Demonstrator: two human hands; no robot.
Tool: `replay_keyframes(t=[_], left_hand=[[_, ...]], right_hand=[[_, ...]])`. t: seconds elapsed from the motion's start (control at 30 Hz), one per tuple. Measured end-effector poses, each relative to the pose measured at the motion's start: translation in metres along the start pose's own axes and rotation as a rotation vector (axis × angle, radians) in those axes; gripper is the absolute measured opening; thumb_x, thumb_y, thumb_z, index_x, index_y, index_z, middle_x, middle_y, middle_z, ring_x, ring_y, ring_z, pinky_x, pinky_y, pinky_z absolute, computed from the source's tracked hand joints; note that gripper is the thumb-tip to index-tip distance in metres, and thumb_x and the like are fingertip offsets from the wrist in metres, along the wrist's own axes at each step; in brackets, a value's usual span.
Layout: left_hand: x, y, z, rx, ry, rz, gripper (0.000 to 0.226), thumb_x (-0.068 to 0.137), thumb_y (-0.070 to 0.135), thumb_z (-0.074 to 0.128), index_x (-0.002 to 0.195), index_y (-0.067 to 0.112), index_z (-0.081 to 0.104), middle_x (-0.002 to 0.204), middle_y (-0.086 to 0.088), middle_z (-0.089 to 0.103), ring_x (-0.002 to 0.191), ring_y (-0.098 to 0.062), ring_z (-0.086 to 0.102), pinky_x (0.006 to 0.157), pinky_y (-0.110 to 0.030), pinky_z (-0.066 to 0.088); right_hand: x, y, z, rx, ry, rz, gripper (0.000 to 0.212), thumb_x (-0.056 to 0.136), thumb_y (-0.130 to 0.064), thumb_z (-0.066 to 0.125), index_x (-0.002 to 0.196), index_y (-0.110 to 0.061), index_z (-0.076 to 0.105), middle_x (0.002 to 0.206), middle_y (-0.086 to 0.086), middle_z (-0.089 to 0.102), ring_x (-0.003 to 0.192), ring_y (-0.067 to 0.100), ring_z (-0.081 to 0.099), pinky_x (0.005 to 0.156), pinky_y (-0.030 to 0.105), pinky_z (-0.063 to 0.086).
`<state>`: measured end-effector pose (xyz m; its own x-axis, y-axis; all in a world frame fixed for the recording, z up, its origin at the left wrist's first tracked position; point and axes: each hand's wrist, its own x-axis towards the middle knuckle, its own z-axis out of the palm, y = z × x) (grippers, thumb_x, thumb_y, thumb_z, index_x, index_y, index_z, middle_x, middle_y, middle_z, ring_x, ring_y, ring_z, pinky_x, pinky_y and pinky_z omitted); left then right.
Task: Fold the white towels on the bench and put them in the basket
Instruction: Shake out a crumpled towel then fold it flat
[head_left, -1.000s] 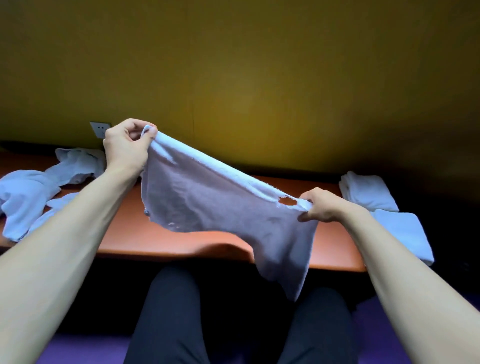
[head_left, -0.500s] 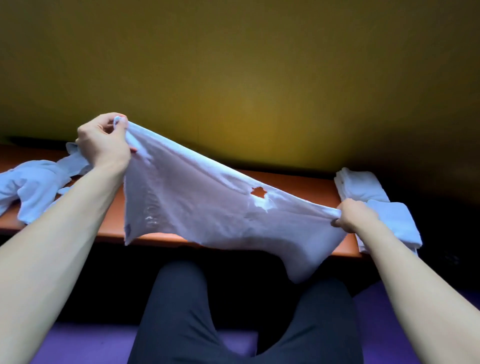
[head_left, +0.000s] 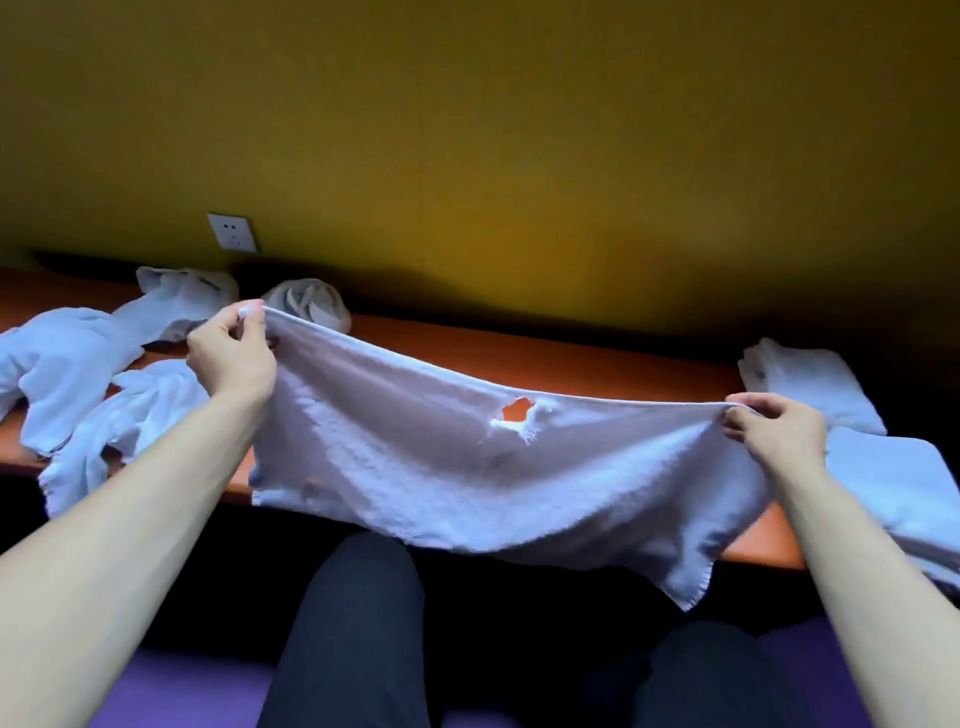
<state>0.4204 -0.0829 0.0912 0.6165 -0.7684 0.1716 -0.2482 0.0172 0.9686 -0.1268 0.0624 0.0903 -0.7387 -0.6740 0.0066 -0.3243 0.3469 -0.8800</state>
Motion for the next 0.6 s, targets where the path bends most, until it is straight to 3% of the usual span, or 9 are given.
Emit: replay_keyframes(t=[0.1,0.2,0.27,0.47,0.6], left_hand=[[0.0,-0.011,0.036,0.081,-0.002,-0.055,0.031,0.093,0.043,0.052,0.105,0.027,0.076,0.081,-0.002,0.066,0.084,-0.025,0.059,0.081,-0.029,0.046],[0.014,-0.026,0.075,0.081,0.021,-0.08,0.03,0.095,0.038,0.055,0.107,0.021,0.076,0.086,-0.009,0.071,0.079,-0.019,0.055,0.078,-0.029,0.048],[0.031,-0.046,0.113,0.116,0.026,-0.133,0.027,0.099,0.033,0.055,0.106,0.017,0.076,0.09,-0.007,0.071,0.082,-0.017,0.057,0.074,-0.024,0.041],[0.058,-0.084,0.187,0.192,0.071,-0.158,0.033,0.101,0.026,0.049,0.109,0.002,0.069,0.105,-0.025,0.07,0.098,-0.038,0.063,0.08,-0.029,0.036],[0.066,-0.098,0.225,0.314,-0.039,-0.164,0.035,0.099,0.026,0.056,0.129,0.01,0.062,0.128,-0.019,0.065,0.119,-0.039,0.058,0.1,-0.037,0.043]], right_hand=[[0.04,0.012,0.036,-0.165,0.095,-0.039,0.013,0.076,-0.021,0.067,0.086,-0.024,0.075,0.086,0.005,0.076,0.081,0.024,0.072,0.084,0.042,0.06],[0.069,0.018,0.066,-0.251,0.104,-0.084,0.013,0.083,-0.022,0.065,0.091,-0.025,0.074,0.09,0.007,0.075,0.091,0.032,0.068,0.083,0.041,0.054],[0.105,0.023,0.091,-0.289,0.119,-0.097,0.016,0.083,-0.023,0.064,0.094,-0.022,0.075,0.092,0.01,0.074,0.093,0.034,0.068,0.084,0.041,0.055],[0.157,0.033,0.147,-0.344,0.104,-0.164,0.021,0.091,-0.011,0.059,0.105,-0.012,0.075,0.102,0.017,0.072,0.097,0.039,0.065,0.083,0.038,0.051],[0.185,0.051,0.174,-0.334,0.069,-0.142,0.022,0.09,-0.01,0.059,0.107,-0.014,0.072,0.107,0.016,0.071,0.097,0.037,0.067,0.084,0.036,0.052]])
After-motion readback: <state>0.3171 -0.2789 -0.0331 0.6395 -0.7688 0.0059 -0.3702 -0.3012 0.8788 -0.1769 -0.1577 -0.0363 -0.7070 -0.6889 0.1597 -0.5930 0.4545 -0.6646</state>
